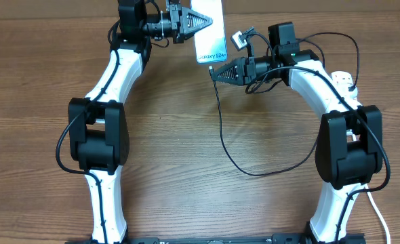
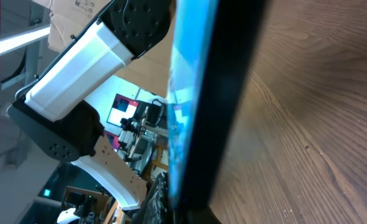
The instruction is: Plug charger to phone and switch on socket
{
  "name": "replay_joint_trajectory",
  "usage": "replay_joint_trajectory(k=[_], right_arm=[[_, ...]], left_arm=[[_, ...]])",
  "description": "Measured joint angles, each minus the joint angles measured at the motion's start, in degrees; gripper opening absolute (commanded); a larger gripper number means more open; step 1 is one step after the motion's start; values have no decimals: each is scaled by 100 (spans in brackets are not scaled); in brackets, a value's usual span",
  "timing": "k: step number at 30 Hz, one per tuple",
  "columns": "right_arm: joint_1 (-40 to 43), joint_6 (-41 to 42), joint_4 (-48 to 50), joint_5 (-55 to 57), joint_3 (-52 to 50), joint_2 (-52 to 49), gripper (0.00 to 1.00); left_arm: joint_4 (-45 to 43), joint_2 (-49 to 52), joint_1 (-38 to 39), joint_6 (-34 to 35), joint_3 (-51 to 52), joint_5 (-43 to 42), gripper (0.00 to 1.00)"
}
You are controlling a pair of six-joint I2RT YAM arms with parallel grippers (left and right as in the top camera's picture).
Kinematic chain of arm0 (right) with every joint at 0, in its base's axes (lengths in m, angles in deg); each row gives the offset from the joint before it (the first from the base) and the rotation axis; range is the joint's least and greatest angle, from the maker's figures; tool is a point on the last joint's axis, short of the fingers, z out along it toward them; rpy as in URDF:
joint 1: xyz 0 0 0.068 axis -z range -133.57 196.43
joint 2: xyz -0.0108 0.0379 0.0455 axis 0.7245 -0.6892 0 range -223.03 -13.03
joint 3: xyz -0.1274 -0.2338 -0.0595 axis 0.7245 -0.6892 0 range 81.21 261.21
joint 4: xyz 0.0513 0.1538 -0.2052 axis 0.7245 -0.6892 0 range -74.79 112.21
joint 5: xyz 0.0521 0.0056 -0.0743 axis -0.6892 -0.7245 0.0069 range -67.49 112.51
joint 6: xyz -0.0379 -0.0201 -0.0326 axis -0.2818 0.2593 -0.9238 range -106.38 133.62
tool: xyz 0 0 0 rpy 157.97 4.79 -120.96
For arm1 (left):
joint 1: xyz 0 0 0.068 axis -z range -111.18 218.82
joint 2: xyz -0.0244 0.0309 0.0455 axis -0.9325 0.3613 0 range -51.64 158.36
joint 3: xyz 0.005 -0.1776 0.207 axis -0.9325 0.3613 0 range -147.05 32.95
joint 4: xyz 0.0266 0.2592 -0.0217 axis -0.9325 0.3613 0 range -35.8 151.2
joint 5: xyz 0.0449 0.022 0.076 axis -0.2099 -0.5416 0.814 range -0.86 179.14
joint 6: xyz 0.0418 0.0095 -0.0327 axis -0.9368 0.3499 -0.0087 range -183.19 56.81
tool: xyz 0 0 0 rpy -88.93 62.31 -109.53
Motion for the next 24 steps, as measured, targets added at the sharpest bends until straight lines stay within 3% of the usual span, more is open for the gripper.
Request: replay_joint_trajectory(k=[11,24], right_arm=[[0,256,155,63,0,0,4],[4,455,240,61,0,0,4]], left_arm=[[-2,0,-68,0,0,-157,4],[192,0,-103,26,0,293,4]])
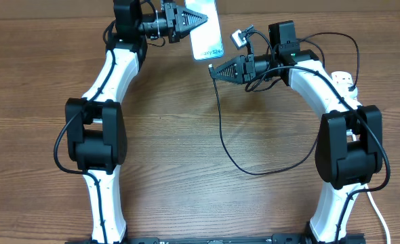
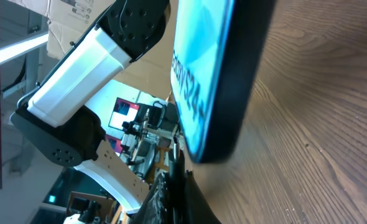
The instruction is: Plug charger to phone and switch on socket
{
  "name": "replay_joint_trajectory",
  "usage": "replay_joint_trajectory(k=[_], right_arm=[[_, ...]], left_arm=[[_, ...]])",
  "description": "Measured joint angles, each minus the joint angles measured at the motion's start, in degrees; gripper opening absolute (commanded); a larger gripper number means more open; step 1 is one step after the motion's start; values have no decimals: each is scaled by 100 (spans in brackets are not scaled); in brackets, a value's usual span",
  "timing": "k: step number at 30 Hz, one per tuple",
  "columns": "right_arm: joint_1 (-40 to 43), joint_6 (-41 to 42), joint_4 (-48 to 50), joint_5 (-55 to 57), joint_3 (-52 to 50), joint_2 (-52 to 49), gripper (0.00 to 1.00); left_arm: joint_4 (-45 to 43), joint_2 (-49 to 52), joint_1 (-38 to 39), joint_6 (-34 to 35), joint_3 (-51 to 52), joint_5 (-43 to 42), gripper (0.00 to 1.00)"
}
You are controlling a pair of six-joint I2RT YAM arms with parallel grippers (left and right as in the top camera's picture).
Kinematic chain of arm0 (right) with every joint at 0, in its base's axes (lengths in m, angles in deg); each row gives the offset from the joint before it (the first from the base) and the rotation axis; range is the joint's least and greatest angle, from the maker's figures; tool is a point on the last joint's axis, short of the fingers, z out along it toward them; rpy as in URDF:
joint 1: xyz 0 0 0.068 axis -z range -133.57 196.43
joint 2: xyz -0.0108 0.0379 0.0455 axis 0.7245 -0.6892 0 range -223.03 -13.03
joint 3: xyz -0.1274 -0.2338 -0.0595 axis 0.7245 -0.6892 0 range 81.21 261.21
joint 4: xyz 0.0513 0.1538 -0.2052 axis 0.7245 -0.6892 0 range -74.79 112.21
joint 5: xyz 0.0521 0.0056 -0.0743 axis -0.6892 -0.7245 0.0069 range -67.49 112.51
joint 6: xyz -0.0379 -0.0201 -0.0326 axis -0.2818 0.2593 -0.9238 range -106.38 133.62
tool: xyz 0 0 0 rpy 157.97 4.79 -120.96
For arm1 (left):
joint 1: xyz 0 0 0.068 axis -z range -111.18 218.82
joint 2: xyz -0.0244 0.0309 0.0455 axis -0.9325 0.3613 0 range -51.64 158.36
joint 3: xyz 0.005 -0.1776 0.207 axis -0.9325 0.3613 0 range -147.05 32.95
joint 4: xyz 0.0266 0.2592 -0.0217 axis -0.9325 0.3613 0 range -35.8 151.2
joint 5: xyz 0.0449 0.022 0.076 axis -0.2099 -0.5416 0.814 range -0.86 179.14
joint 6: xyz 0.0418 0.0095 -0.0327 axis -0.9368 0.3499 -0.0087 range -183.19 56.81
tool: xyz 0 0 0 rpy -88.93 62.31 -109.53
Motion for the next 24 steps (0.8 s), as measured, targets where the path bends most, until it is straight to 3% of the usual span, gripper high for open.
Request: replay_joint_trajectory(k=[8,13,20,24], right_arm=[[205,96,-334,-138,0,0,4],[306,101,-400,-162,0,0,4],[306,101,-671,-413,2,0,4],[310,-208,-1639,-341,4,61,4]], left_arm=[[142,-7,57,-9,0,-4,4],[1829,-55,33,-776,7,238,4],[1567,-76,-149,-890,15,181,4],[2004,-155,-90,-1043,15,107,4]])
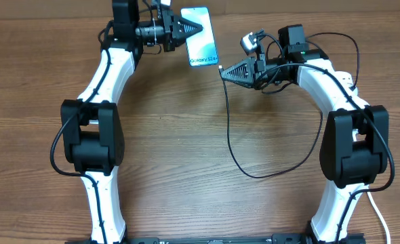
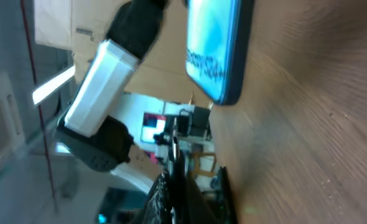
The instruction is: Plug charger to phone and switch on socket
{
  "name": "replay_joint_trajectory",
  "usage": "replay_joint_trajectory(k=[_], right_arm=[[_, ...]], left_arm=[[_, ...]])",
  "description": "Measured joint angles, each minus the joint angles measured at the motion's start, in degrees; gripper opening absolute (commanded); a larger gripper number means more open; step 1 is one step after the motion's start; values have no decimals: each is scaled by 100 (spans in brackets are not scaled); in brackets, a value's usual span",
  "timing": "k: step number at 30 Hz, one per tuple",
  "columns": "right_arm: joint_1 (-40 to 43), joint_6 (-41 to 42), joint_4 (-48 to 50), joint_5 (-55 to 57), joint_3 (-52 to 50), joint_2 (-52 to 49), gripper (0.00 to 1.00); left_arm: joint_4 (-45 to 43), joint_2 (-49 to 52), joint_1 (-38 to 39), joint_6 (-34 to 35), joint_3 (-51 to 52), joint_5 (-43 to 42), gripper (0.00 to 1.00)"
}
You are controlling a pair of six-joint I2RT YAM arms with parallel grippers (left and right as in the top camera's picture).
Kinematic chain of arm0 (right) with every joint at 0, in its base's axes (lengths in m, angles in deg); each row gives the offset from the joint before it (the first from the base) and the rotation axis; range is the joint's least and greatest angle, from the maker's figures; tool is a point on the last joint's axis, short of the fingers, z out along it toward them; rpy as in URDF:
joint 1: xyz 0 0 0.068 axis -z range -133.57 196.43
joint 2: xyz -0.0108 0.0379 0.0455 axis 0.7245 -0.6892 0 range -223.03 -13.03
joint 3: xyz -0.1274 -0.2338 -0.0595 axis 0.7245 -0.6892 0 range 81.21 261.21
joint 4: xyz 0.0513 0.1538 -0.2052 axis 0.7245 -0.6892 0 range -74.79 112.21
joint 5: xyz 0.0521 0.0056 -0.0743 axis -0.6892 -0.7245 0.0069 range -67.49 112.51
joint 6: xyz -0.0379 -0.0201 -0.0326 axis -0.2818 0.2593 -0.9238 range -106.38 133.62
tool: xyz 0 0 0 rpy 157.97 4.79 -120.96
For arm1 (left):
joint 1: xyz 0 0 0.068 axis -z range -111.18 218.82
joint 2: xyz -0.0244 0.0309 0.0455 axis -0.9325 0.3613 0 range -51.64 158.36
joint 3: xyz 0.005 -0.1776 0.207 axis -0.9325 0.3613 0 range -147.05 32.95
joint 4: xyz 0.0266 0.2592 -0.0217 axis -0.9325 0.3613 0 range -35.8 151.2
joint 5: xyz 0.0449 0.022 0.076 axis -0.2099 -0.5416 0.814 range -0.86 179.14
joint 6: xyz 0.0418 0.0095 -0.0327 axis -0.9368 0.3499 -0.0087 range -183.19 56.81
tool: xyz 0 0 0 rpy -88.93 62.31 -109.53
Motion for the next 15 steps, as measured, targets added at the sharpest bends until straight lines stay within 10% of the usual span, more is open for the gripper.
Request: replay_joint_trajectory(k=[6,15], right_arm=[[70,-485,-553,752,-4,752,4],[59,-1497,-1436,415,2,870,4]], left_arm=[[2559,-1021,168,-1687,33,568,4],[1751,-1285,162,-1884,33,726,4]])
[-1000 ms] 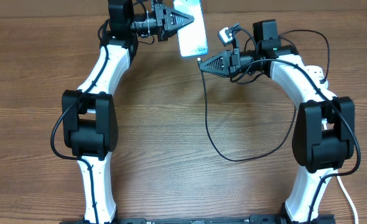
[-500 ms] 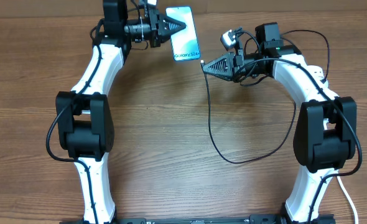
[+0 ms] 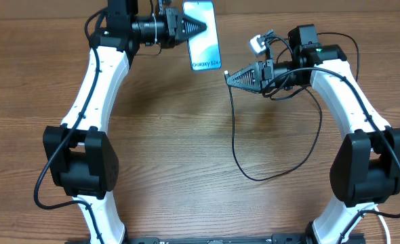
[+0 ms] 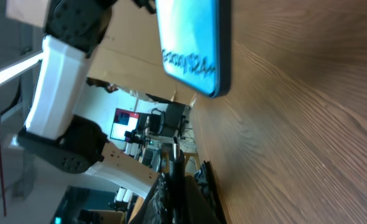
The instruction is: Plug charger to phone and switch on socket
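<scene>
My left gripper point(image 3: 188, 28) is shut on the left edge of a phone point(image 3: 205, 35) with a blue screen, holding it above the table at the far middle. The right wrist view shows the phone point(image 4: 193, 43) with its lower edge toward the camera. To its right and a little nearer, my right gripper point(image 3: 230, 76) is shut on the black charger plug point(image 4: 174, 158), whose metal tip points toward the phone with a gap between them. The black cable point(image 3: 234, 135) hangs from the plug and loops over the table. No socket can be seen.
The wooden table point(image 3: 173, 156) carries the cable loop point(image 3: 281, 175) at the middle right. A white cable point(image 3: 384, 227) runs along the front right corner. The left arm point(image 4: 59, 68) and room clutter fill the background of the right wrist view.
My right gripper with the plug has moved a little right and nearer, away from the phone. The left arm has shifted its pose, and the phone sits slightly further right.
At first the plug was close under the phone's lower edge, which filled the right wrist view. The phone then sat slightly higher with the plug still close. After that the right gripper stood back from it, and now the gap is wider.
</scene>
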{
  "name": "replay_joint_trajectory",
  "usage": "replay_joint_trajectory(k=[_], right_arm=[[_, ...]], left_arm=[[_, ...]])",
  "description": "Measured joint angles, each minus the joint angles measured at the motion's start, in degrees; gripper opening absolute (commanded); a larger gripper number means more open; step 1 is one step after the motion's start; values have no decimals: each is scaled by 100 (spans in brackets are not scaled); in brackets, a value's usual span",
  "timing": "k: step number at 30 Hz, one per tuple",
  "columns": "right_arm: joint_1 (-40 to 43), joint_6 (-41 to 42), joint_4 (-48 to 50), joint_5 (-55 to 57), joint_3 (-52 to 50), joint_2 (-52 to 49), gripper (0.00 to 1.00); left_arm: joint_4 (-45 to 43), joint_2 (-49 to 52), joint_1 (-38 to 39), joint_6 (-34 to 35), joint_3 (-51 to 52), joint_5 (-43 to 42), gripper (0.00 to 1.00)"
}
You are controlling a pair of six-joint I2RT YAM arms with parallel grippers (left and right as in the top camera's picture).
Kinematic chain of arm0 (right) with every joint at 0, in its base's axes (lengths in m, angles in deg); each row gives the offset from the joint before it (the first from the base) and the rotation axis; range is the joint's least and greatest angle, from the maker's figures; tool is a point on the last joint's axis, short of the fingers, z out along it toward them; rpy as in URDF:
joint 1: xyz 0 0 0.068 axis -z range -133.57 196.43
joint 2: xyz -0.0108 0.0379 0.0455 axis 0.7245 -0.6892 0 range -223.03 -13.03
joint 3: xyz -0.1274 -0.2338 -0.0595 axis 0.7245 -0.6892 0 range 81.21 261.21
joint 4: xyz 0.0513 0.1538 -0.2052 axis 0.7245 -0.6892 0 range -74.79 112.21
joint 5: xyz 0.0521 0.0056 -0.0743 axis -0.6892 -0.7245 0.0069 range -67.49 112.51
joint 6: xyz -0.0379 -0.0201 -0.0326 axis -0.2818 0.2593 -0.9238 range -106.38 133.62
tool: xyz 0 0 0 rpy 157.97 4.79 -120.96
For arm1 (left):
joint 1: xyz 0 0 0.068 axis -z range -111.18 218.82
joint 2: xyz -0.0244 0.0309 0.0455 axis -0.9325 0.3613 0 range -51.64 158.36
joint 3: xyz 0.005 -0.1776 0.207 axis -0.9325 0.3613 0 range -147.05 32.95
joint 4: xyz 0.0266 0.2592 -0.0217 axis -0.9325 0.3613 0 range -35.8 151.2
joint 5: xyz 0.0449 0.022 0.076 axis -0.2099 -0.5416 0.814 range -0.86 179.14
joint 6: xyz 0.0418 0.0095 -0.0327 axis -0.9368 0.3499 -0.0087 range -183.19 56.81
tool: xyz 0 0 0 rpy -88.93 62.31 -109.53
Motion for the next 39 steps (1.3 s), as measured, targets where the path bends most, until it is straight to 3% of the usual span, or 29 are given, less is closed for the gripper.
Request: replay_joint_trajectory(k=[4,13,39], right_arm=[[-68,-199,133,-243,0,0,4],[-203,-214,448,-415,0,0,4],[-103,-210,721,-446,0,0,4]], left_arm=[[-461,2,50,573,0,0,4],[-730,2,367,1130,0,-94,4],[-1283,9,367,1467,0,-369,4]])
